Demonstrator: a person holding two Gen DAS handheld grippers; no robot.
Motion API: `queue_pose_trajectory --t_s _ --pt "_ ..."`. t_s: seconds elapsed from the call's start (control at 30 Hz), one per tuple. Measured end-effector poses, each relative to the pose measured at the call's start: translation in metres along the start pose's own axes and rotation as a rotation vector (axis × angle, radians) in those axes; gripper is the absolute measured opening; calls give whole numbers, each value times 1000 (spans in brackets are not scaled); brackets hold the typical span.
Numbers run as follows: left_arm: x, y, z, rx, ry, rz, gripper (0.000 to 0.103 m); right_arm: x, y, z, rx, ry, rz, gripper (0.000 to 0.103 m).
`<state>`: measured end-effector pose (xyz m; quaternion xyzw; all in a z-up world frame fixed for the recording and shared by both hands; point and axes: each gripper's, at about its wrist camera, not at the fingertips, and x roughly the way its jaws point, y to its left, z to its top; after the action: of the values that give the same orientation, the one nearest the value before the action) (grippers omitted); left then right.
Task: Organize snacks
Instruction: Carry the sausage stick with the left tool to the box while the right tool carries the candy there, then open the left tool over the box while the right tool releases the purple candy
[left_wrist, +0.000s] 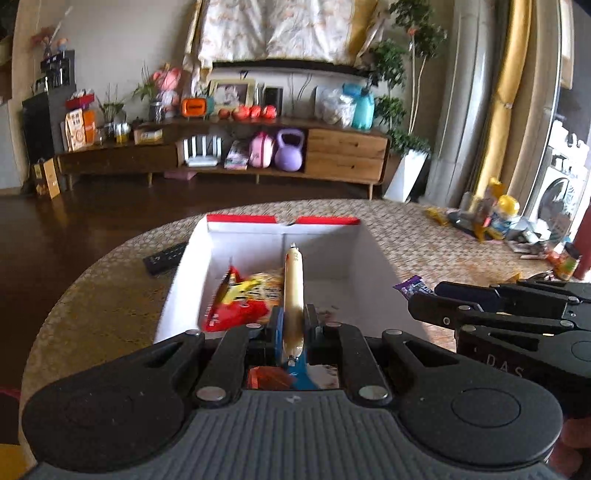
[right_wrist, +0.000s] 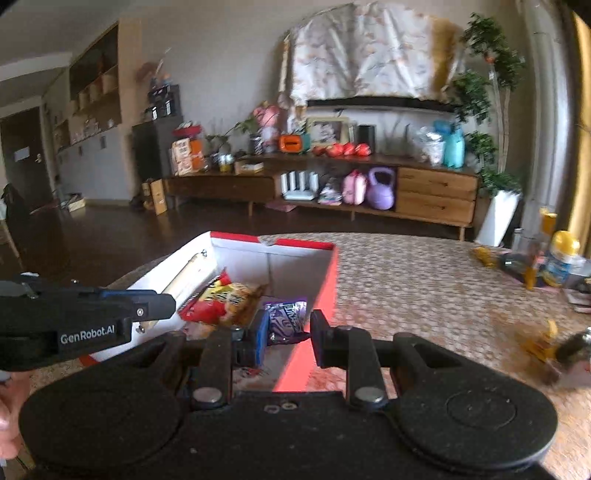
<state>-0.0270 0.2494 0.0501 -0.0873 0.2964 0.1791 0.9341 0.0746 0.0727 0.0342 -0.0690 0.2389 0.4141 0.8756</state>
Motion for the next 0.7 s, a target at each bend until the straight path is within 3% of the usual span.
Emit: queue_pose_trajectory --t_s 0.17,0.43,0.6,0.7 --pt "25 21 10 -10 83 26 10 36 11 14 -27 72 30 23" --pt "61 42 8 -37 229 16 10 94 21 21 -41 266 38 23" --pt "75 45 4 -52 277 14 10 120 22 20 -46 374 22 23" --pt "80 43 4 -49 289 21 10 125 25 22 -74 390 -3 23"
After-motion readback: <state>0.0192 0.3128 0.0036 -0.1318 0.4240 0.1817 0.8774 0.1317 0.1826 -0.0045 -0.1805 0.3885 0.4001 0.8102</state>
